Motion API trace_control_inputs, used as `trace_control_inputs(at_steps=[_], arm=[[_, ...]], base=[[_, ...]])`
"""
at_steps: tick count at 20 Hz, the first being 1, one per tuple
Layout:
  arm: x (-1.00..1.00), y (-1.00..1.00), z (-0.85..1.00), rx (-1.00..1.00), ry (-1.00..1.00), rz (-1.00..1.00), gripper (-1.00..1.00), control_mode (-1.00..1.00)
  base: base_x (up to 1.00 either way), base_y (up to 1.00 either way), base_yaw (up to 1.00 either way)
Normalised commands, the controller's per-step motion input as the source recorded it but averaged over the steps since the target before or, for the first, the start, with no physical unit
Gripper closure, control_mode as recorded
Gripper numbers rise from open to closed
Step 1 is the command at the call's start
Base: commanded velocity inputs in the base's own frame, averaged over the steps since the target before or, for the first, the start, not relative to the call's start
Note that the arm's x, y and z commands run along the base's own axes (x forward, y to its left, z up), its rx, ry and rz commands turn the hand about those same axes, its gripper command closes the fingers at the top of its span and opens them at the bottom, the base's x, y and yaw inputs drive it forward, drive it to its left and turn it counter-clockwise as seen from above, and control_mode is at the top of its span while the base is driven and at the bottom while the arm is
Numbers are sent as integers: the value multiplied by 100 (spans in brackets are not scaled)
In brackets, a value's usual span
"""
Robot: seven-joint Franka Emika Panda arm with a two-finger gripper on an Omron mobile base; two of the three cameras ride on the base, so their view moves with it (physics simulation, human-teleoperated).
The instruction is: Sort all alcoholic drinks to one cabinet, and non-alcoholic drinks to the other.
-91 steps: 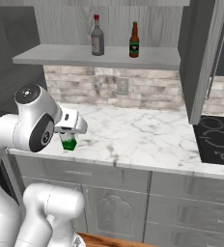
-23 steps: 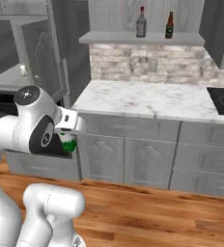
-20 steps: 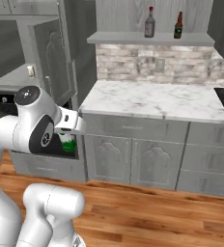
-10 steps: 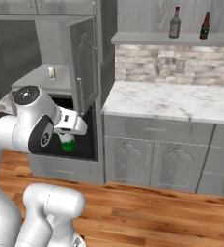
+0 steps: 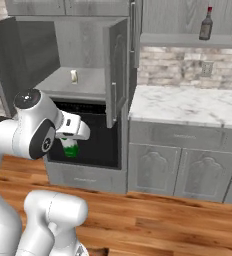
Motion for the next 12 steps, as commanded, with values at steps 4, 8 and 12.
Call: trace_control_inputs(at_steps=[4,8,12], arm=[[0,0,0,0,0,0,100,100],[0,0,0,0,0,0,100,100],[0,0,0,0,0,0,100,100]], base=[[11,53,0],[21,47,0],[41,35,0]])
